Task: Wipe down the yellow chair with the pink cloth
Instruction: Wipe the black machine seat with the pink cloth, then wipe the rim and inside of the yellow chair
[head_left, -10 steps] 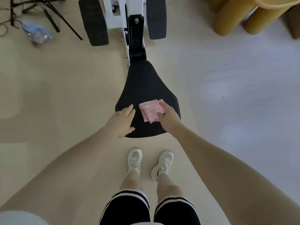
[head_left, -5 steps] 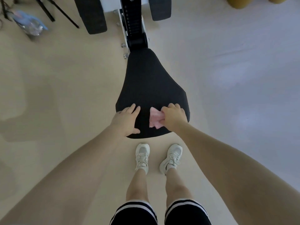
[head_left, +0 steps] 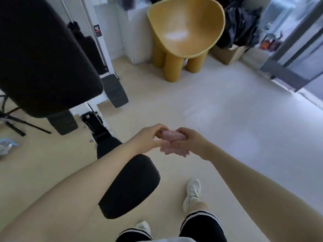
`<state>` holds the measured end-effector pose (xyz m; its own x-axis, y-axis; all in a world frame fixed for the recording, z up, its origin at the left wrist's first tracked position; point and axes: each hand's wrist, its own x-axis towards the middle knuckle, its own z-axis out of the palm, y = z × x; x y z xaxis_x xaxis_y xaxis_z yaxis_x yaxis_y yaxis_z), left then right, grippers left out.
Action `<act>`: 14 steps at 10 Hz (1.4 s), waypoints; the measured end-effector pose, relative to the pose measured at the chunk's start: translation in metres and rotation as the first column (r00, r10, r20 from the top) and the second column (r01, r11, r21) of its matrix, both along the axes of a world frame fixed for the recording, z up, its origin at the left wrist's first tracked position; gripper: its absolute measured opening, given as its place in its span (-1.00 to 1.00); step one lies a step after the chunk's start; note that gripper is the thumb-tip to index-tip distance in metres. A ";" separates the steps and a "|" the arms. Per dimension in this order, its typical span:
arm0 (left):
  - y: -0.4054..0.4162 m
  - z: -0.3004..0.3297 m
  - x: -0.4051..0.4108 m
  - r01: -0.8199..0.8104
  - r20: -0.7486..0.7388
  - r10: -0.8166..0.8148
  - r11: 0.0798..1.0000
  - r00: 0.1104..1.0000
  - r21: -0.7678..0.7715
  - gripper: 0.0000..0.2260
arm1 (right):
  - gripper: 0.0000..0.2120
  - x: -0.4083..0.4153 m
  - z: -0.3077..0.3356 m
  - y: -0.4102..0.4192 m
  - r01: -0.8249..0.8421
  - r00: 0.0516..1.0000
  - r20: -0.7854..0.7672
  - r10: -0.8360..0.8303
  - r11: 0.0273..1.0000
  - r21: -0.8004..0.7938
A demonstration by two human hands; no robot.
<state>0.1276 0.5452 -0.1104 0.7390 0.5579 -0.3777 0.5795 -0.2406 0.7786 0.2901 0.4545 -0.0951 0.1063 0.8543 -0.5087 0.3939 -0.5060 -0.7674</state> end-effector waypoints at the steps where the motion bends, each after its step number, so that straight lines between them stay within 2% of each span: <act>1: 0.020 0.017 0.082 -0.043 0.107 0.041 0.999 0.993 0.017 -0.89 | -0.84 0.078 0.025 0.007 0.178 0.981 -0.095 -0.167 0.978 0.113; 2: 0.031 0.019 0.134 -0.057 0.152 0.060 0.998 0.987 -0.020 -0.91 | -0.84 0.130 0.028 0.016 0.250 0.960 -0.166 -0.226 0.958 0.143; 3: 0.051 0.017 0.224 -0.119 0.183 0.135 0.988 0.974 -0.099 -0.89 | -0.88 0.226 0.027 0.039 0.342 0.927 -0.211 -0.309 0.929 0.140; 4: 0.068 0.015 0.272 -0.179 0.101 0.187 0.980 0.977 -0.087 -0.84 | -0.84 0.286 0.029 0.056 0.414 0.900 -0.197 -0.389 0.904 0.108; 5: 0.107 0.003 0.312 -0.156 -0.125 0.169 0.982 0.978 0.104 -0.86 | -0.56 0.358 0.030 0.098 0.390 0.915 -0.148 -0.375 0.917 0.089; 6: 0.137 0.000 0.325 -0.104 -0.253 0.151 0.976 0.956 0.190 -0.81 | -0.56 0.389 0.027 0.136 0.356 0.926 -0.157 -0.344 0.933 0.058; 7: 0.193 -0.012 0.348 -0.099 -0.343 0.171 0.971 0.924 0.219 -0.75 | -0.73 0.428 0.021 0.208 0.279 0.944 -0.198 -0.264 0.959 0.050; 8: 0.239 -0.026 0.363 -0.165 -0.351 0.235 0.962 0.907 0.219 -0.75 | -0.84 0.451 0.018 0.260 0.268 0.950 -0.185 -0.252 0.961 0.062; 9: 0.311 -0.042 0.391 -0.229 -0.342 0.290 0.951 0.894 0.208 -0.73 | -0.86 0.491 0.013 0.329 0.231 0.968 -0.120 -0.223 0.971 0.062; 10: 0.366 -0.036 0.417 -0.261 -0.354 0.307 0.950 0.883 0.172 -0.71 | -0.92 0.523 0.018 0.381 0.248 0.969 -0.027 -0.247 0.969 0.008; 11: 0.447 -0.029 0.459 -0.287 -0.364 0.318 0.948 0.875 0.136 -0.72 | -0.94 0.567 0.027 0.462 0.202 0.978 0.038 -0.204 0.979 0.034; 12: 0.489 -0.025 0.483 -0.296 -0.363 0.326 0.945 0.873 0.137 -0.75 | -0.89 0.590 0.030 0.511 0.217 0.976 0.014 -0.218 0.975 0.051; 13: 0.548 -0.031 0.512 -0.328 -0.320 0.353 0.936 0.879 0.131 -0.79 | -0.87 0.613 0.027 0.578 0.204 0.979 0.011 -0.203 0.976 -0.077; 14: 0.599 -0.037 0.539 -0.394 -0.294 0.418 0.909 0.860 0.140 -0.77 | -0.79 0.652 0.002 0.655 0.114 0.972 -0.171 -0.159 0.962 -0.248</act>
